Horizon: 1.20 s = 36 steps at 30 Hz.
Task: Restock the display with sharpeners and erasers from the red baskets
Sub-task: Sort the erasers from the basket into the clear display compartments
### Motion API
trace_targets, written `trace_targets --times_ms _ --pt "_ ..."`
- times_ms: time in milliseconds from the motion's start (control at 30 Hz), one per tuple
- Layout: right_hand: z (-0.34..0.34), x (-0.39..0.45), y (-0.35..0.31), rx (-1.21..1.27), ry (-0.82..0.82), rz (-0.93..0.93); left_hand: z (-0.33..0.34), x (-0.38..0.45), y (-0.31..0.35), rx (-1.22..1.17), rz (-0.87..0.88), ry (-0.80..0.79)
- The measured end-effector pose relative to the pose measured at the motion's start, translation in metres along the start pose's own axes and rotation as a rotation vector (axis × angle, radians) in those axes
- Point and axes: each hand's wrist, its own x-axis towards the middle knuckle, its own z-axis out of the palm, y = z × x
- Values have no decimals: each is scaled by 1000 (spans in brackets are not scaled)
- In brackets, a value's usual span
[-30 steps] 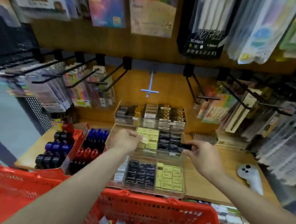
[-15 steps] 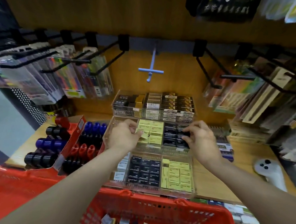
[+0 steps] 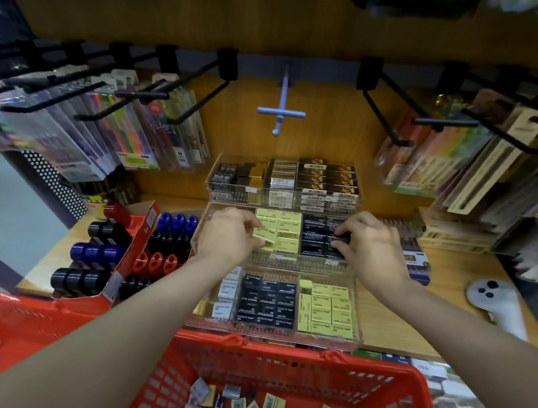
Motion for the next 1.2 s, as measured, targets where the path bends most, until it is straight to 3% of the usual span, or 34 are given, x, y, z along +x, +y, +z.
trace_targets --times_ms 100,300,433,600,700,800,900,1033,1133,1200 --pt "2 -2 1 -26 26 25 -2 2 2 19 8 -63" --pt "3 6 -9 19 29 75 -5 9 -2 67 -7 -8" --pt "3 6 -11 58 23 110 0 9 -2 119 165 -56" --pt "-4 0 -16 56 -39 135 -4 3 10 244 135 -83" --pt "-17 -32 -24 -14 36 61 -5 -27 20 443 290 -28" --pt "-23 -91 -38 84 146 -87 6 -85 22 287 505 66" --pt "0 -158 -47 176 -112 -120 38 -150 7 221 467 -177" --pt "50 -228 -33 239 -587 229 90 -203 -45 339 222 -637" --pt "83 -259 -7 286 -706 545 120 -216 -88 283 31 -804" --pt "102 -277 7 276 -755 595 138 -218 -109 262 -55 -842"
